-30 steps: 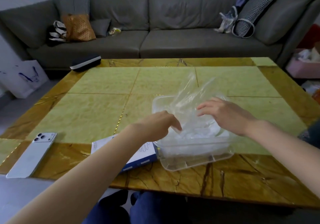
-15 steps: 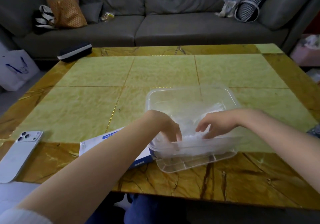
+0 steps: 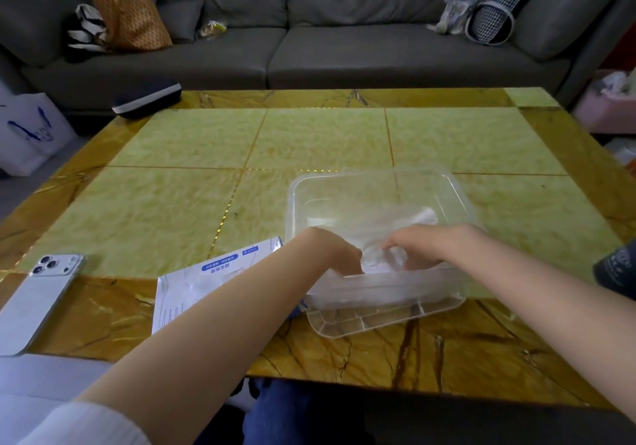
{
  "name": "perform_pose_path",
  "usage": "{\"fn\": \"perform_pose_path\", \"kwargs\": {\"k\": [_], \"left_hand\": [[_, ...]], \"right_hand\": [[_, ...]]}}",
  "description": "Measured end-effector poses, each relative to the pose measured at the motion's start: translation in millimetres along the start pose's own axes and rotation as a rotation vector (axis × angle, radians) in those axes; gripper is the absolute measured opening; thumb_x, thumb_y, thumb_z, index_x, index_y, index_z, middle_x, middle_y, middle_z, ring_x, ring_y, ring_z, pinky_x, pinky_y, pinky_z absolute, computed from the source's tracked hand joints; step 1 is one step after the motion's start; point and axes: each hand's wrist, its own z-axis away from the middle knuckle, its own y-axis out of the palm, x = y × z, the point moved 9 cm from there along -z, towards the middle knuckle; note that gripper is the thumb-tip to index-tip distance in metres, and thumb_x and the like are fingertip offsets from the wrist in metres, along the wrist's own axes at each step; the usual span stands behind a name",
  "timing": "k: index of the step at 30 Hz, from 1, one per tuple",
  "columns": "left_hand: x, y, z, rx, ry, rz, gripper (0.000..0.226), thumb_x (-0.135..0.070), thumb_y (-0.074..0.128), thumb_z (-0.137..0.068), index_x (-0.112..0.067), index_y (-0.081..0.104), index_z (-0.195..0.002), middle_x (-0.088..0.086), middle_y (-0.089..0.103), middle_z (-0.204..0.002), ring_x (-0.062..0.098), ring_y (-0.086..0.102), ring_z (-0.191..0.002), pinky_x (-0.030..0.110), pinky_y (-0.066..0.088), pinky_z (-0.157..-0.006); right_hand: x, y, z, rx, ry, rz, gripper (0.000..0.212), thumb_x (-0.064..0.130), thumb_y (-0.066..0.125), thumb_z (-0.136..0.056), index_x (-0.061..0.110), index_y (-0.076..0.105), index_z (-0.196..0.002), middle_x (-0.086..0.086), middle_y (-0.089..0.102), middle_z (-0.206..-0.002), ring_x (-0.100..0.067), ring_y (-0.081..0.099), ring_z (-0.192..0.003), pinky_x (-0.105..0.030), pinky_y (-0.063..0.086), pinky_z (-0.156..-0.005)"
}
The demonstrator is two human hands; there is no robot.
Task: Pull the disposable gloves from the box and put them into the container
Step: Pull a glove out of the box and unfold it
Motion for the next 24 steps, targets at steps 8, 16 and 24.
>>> {"fn": "perform_pose_path", "kwargs": {"k": [8, 16, 24], "left_hand": [[12, -54, 67, -0.560, 0.191, 0.251, 0.038, -0.025, 0.041, -0.100, -0.022, 0.040, -0.138, 0.002, 0.047, -0.139, 0.021, 0.046, -0.124, 0.039, 0.038, -0.104], [102, -22, 156, -1.064, 0.018, 0.423, 0.041, -0.015, 0.047, -0.096, -0.023, 0.040, -0.135, -0.004, 0.049, -0.136, 0.014, 0.049, -0.121, 0.038, 0.035, -0.107], [158, 111, 120, -0.455, -0.295, 0.430, 0.079, -0.041, 0.059, -0.086, -0.020, 0.015, -0.148, 0.003, 0.019, -0.151, 0.025, 0.021, -0.139, 0.047, 0.022, -0.112]], "right_hand": [[16, -60, 47, -0.458, 0.079, 0.161, 0.036, 0.007, 0.044, -0.095, 0.016, 0.049, -0.129, -0.006, 0.057, -0.126, -0.027, 0.058, -0.112, -0.034, 0.047, -0.086], [136, -98, 108, -0.878, -0.349, 0.022, 0.055, 0.004, 0.047, -0.092, 0.015, 0.031, -0.144, -0.004, 0.039, -0.142, -0.021, 0.038, -0.128, -0.029, 0.040, -0.096], [234, -47, 67, -0.667, -0.515, -0.012, 0.050, -0.003, 0.043, -0.090, 0.006, 0.033, -0.139, -0.009, 0.034, -0.140, -0.025, 0.036, -0.126, -0.034, 0.041, -0.097]]}}
